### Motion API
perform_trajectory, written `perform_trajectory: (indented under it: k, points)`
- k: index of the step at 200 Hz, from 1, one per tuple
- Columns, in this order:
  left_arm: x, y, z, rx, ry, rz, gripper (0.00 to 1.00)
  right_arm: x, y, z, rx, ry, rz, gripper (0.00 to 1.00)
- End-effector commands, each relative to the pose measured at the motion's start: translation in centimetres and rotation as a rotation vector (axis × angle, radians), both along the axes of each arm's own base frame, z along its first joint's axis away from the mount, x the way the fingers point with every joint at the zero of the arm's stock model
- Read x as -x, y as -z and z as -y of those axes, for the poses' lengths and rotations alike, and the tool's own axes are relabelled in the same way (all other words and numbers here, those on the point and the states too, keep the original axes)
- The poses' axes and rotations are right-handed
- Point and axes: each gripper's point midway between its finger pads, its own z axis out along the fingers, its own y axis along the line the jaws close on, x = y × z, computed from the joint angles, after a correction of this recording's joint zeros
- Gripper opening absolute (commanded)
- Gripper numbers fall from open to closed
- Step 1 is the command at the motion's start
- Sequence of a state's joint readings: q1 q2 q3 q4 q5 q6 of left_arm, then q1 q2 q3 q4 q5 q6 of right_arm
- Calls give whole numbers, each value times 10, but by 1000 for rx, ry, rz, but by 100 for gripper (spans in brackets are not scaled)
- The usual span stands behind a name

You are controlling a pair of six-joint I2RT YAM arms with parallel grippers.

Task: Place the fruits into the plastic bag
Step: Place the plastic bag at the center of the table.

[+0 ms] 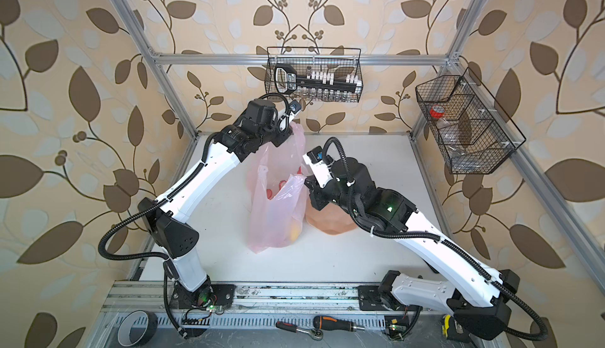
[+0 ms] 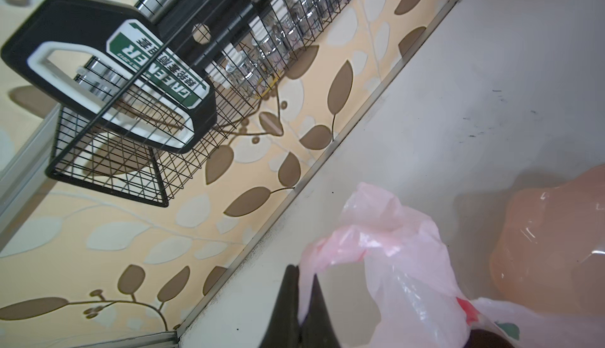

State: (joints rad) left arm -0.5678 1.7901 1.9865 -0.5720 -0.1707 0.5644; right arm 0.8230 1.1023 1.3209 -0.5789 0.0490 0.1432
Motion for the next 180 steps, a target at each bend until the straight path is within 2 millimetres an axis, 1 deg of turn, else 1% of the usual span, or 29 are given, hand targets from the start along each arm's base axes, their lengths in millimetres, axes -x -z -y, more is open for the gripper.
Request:
perform_trajectory:
  k: [1,28,57,63,65,68,79,92,96,110,117,126,132,145,165,180]
  points:
    - [15,-50,-9,102,1,79,0,4,-24,8,-17,-11,67,0]
    - [19,-38,-11,103,-3,51,0,6,-7,7,-4,-17,28,0]
    - [27,-30,-15,128,-12,28,0,9,3,10,-21,-11,17,0]
    - [29,-28,-15,136,-10,23,0,10,0,11,-32,-12,23,0]
    - [30,-27,-15,139,-8,20,0,10,8,11,-22,-13,11,0]
    - [31,-26,-15,143,-6,19,2,11,12,10,-18,-14,5,0]
    - [33,-23,-16,150,-8,14,17,12,18,10,-18,-18,-8,0]
    - [37,-23,-17,164,-10,5,26,13,27,8,-10,-30,-28,0]
    - [37,-24,-17,171,-11,3,30,14,28,8,-10,-33,-32,1]
    - [40,-27,-18,199,-17,-5,58,15,35,7,-7,-34,-46,4]
    - [41,-30,-18,216,-19,-6,67,14,37,7,-9,-31,-51,5]
    - [43,-33,-19,235,-24,-9,77,15,39,8,-10,-30,-57,8]
    - [45,-35,-19,251,-29,-13,82,15,41,8,-9,-30,-60,11]
    - [48,-38,-21,282,-41,-27,88,16,43,9,-9,-26,-66,22]
    - [55,-47,-23,318,-51,-52,98,16,44,13,-8,-12,-67,30]
    - [61,-59,-27,348,-60,-53,99,17,43,17,-12,-4,-67,35]
